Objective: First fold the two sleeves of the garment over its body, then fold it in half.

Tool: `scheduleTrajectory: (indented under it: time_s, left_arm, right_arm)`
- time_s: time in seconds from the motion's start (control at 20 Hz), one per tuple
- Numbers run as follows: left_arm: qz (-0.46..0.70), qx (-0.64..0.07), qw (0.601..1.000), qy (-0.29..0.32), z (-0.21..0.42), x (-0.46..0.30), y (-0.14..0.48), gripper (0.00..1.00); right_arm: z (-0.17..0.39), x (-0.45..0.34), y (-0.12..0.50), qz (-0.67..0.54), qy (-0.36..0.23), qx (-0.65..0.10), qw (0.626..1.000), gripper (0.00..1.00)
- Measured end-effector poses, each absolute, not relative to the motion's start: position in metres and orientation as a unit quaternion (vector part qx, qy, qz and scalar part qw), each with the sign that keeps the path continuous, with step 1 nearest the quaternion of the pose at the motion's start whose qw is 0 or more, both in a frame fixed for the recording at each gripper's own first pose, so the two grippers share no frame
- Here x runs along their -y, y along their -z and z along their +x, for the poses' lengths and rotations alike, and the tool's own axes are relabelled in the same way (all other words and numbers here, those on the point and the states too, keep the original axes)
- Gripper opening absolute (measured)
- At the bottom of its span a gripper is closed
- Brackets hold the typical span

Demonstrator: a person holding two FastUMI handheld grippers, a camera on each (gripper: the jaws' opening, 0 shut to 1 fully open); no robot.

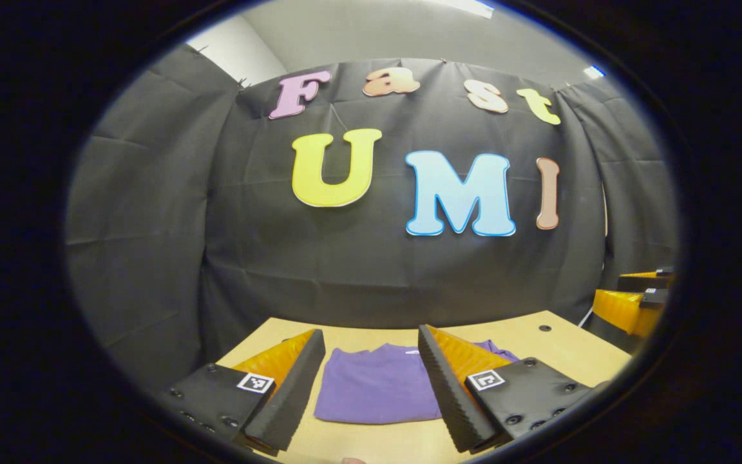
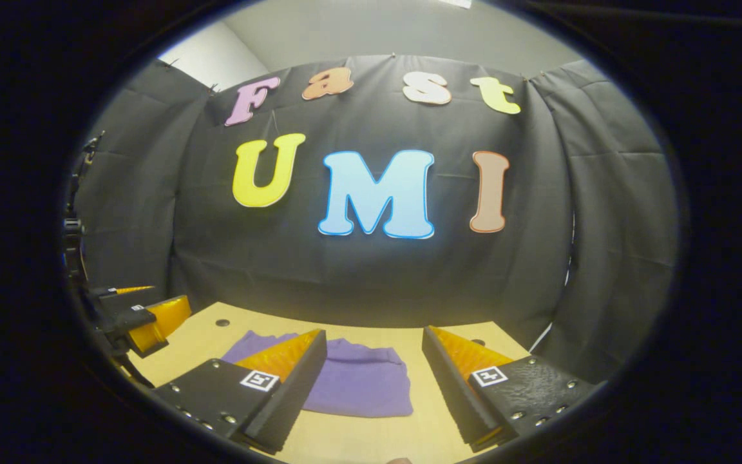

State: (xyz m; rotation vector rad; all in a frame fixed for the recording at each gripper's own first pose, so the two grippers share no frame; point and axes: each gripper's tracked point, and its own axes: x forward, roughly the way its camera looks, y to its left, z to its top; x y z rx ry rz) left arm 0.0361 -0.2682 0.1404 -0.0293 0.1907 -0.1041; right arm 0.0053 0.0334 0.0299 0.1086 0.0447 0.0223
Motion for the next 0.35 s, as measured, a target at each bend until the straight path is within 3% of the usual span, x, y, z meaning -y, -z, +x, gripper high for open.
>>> scheduleTrajectory:
  time_s: [0.1, 0.35]
  left_arm:
    - [-0.01, -0.09, 0.994, 0.054, 0.033, 0.265, -0.146, 0.93]
    - [-0.004, -0.081, 0.995, 0.053, 0.029, 0.26, -0.153, 0.93]
  right_arm:
    - [0.003, -0.035, -0.031, 0.047, -0.006, -0.02, 0.999, 0.89]
    - [0.0, -0.043, -0.033, 0.045, -0.007, -0.015, 0.999, 0.93]
